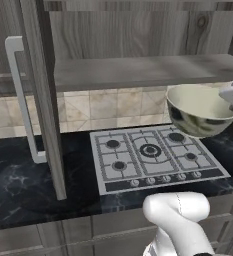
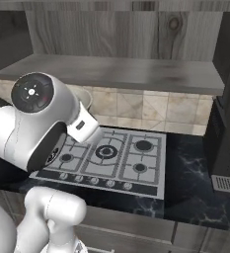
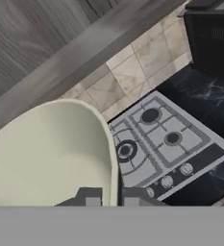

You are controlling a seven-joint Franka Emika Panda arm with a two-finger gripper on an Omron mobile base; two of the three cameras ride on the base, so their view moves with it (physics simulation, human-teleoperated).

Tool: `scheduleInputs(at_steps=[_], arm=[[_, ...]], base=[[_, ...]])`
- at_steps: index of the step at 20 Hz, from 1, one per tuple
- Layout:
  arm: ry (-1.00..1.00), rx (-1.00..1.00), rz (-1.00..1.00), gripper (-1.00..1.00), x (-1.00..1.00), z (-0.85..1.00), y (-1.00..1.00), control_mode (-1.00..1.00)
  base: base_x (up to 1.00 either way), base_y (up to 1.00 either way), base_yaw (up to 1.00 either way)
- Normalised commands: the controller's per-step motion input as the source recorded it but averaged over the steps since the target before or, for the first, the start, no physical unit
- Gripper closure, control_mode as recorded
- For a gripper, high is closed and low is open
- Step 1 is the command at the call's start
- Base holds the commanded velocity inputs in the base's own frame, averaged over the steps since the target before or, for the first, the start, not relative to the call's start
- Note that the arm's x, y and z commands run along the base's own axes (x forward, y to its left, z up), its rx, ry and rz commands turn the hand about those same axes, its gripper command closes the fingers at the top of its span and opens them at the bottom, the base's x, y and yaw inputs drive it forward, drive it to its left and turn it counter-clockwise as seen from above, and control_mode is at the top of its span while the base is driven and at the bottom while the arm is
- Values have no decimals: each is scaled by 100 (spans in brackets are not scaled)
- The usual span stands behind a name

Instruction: Pick up the bowls on the counter and stack them on top of one another in the open cabinet. Place the smaller bowl on top of the larger bowl.

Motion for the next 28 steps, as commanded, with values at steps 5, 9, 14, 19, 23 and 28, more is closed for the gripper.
scheduleInputs(at_steps=[5, 9, 14, 19, 23, 28], arm=[[-3, 0, -23, 100, 0, 23, 0, -100], [-5, 0, -23, 100, 0, 21, 1, -100], [-4, 0, -22, 100, 0, 22, 0, -100], [-5, 2, -19, 100, -3, 23, 0, -100], [-2, 7, -8, 100, 4, 20, 0, -100], [-1, 6, -2, 100, 22, 13, 0, -100]], base=[[0, 0, 0], [0, 0, 0], [0, 0, 0], [0, 0, 0], [0, 0, 0], [0, 0, 0]])
